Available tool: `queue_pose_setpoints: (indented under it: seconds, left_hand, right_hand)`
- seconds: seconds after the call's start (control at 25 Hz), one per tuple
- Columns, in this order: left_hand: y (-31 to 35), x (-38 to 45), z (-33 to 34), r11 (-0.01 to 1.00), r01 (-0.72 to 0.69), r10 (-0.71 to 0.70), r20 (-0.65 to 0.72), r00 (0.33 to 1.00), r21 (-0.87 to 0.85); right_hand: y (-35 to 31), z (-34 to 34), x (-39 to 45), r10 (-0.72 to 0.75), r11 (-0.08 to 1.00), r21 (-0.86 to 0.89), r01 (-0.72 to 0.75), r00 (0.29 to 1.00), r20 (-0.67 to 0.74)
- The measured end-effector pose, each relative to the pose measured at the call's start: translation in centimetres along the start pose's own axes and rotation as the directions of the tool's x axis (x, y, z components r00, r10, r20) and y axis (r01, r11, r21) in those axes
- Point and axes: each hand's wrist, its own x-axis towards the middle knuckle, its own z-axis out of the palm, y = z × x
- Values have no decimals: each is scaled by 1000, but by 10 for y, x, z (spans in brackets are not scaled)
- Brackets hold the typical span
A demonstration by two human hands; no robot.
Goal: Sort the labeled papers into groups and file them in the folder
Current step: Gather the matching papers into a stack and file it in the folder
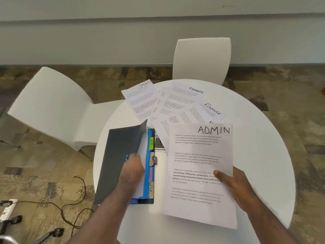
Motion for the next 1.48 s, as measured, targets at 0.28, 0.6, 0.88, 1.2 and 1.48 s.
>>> queue_pose_setpoints:
  seconds: [0.28, 0.6, 0.88, 1.2, 1.48]
  left_hand:
    - [-1, -21, -10, 999, 31, -39, -194, 980, -45]
    - [7, -27, -11, 996, 69, -81, -262, 962, -55]
    - [1, -29, -18, 985, -50, 10, -236, 972, -164]
    - [-12, -29, -18, 968, -90, 52, -166, 985, -233]
    - [-10, -27, -23, 958, -66, 5, -216, 976, -280]
  right_hand:
    - [-6, 26, 13, 39, 998, -44, -37, 997, 65]
    - [-7, 29, 18, 46, 997, -66, -42, 997, 65]
    - [-21, 55, 31, 3, 996, -87, -1, 1000, 19]
    - [-39, 131, 49, -108, 881, -463, 97, 994, 4]
    - [-27, 161, 40, -40, 837, -545, 59, 998, 45]
